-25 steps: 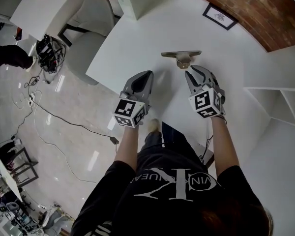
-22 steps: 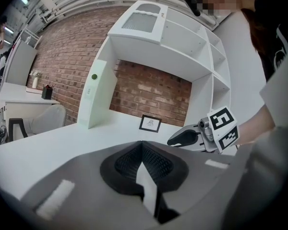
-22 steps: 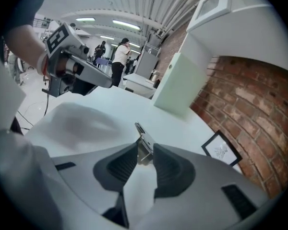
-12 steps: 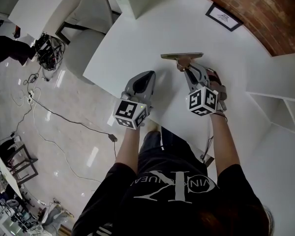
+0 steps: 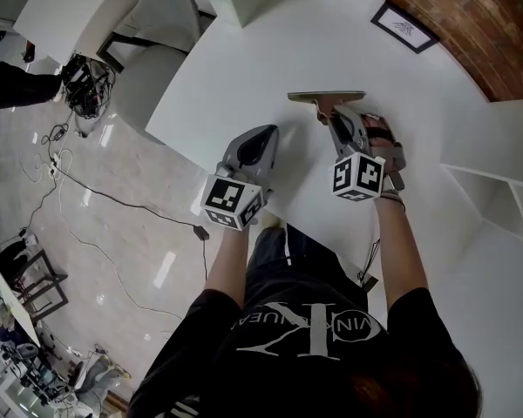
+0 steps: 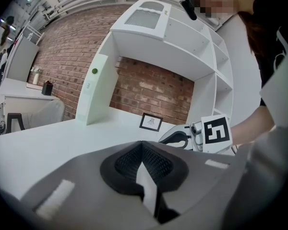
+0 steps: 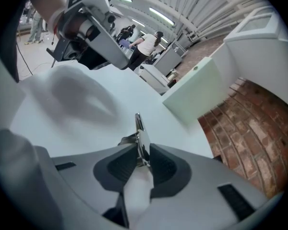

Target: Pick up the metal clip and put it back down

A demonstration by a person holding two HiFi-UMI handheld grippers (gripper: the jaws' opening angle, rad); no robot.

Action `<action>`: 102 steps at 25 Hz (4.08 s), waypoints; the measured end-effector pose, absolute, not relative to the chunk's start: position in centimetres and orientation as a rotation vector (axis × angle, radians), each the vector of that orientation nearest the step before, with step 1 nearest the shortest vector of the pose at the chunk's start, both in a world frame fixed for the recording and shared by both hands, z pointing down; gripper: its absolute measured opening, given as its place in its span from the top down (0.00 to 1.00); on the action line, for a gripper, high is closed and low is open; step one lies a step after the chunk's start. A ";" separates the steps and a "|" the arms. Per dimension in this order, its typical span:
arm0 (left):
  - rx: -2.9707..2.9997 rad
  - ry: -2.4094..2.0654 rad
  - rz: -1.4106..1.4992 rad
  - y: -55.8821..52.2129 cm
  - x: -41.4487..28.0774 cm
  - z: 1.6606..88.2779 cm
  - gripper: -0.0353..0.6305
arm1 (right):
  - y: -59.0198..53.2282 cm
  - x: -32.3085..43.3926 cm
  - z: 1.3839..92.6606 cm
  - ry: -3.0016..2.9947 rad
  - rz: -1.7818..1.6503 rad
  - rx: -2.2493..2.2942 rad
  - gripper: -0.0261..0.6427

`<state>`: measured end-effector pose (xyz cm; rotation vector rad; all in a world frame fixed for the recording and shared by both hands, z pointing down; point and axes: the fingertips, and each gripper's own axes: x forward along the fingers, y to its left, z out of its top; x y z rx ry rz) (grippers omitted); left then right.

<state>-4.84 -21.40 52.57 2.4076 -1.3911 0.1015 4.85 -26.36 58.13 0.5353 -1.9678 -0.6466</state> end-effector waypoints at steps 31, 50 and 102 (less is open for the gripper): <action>2.436 -1.374 0.085 -19.2 -4.6 51.1 0.94 | -26.2 5.9 54.5 -1.942 -0.710 0.699 0.94; 2.476 -1.364 0.062 -17.8 -4.9 48.9 0.94 | -24.2 7.7 48.9 -2.046 -0.562 0.942 0.94; 2.590 -1.481 -0.073 -15.9 -8.6 39.5 0.94 | -18.7 11.3 36.0 -2.354 -0.309 1.508 0.94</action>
